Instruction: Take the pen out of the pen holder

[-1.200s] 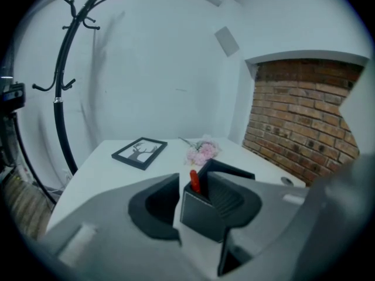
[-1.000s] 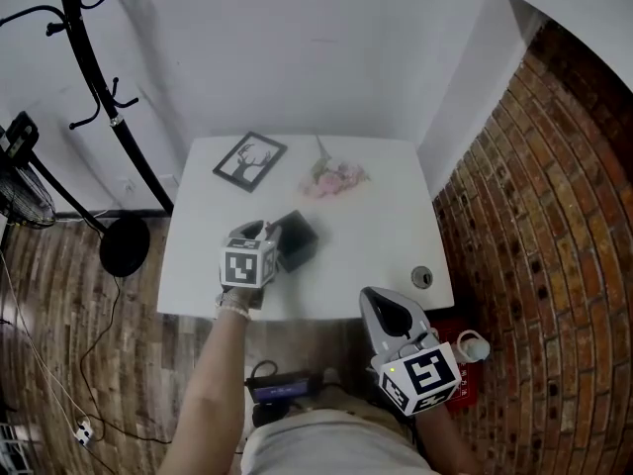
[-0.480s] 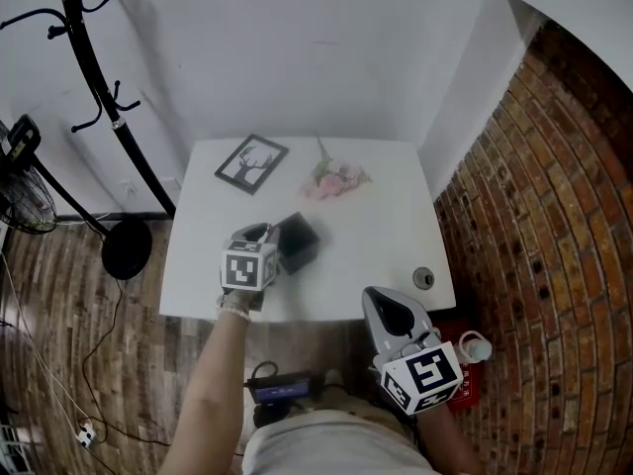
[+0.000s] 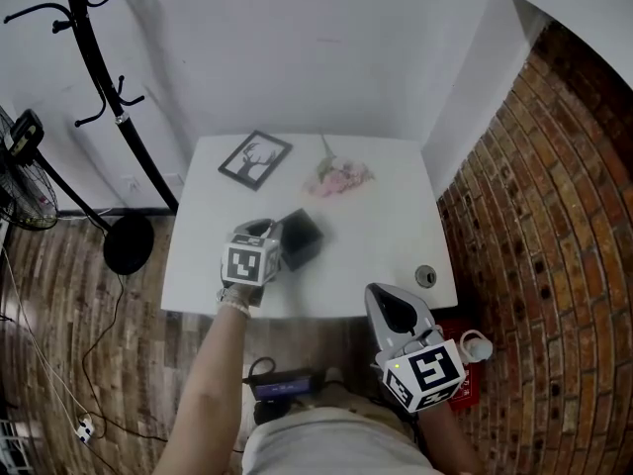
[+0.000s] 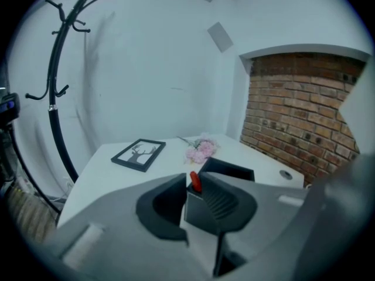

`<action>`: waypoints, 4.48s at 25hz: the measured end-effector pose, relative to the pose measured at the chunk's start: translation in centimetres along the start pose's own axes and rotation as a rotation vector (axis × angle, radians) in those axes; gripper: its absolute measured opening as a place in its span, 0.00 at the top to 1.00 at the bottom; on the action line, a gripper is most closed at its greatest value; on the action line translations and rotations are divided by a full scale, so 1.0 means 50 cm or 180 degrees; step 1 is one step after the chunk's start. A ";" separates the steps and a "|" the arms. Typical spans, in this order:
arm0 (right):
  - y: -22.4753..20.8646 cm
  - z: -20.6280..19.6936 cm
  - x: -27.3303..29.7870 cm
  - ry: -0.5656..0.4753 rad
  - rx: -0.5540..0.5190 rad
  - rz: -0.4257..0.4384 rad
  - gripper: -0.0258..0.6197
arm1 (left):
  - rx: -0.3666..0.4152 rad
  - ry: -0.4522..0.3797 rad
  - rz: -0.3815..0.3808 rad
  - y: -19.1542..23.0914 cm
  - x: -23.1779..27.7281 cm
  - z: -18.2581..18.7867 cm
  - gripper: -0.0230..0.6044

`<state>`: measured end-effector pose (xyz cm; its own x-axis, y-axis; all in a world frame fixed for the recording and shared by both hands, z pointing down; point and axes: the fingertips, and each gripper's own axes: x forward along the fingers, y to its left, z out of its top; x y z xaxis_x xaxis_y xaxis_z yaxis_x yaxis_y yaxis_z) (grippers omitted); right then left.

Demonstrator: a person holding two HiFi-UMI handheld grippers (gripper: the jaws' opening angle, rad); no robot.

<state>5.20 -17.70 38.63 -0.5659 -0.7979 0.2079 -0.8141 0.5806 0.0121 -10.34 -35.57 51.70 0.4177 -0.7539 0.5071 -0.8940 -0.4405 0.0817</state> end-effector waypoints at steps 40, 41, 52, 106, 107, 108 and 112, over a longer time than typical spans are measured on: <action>-0.019 0.050 0.011 -0.0222 -0.0090 0.0053 0.96 | 0.0545 -0.1197 -0.0128 -0.085 -0.275 0.185 0.92; -0.020 0.051 0.012 -0.0223 -0.0091 0.0049 0.96 | 0.0550 -0.1216 -0.0124 -0.089 -0.281 0.187 0.92; -0.053 0.074 0.011 -0.0291 -0.0106 -0.0022 0.96 | 0.0648 -0.1262 -0.0016 -0.117 -0.354 0.190 0.92; -0.102 0.104 0.023 -0.0339 -0.0149 -0.0132 0.96 | 0.0717 -0.1218 0.0258 -0.148 -0.430 0.167 0.91; -0.102 0.104 0.023 -0.0339 -0.0153 -0.0130 0.96 | 0.0715 -0.1222 0.0254 -0.149 -0.430 0.167 0.91; -0.101 0.104 0.023 -0.0337 -0.0155 -0.0128 0.96 | 0.0710 -0.1226 0.0253 -0.149 -0.430 0.168 0.91; -0.100 0.104 0.023 -0.0329 -0.0161 -0.0119 0.96 | 0.0687 -0.1237 0.0237 -0.152 -0.429 0.168 0.91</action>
<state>7.92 -22.37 33.72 -0.5478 -0.8301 0.1044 -0.8288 0.5554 0.0678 -11.15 -20.13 32.98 0.4202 -0.8963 0.1416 -0.8869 -0.4387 -0.1447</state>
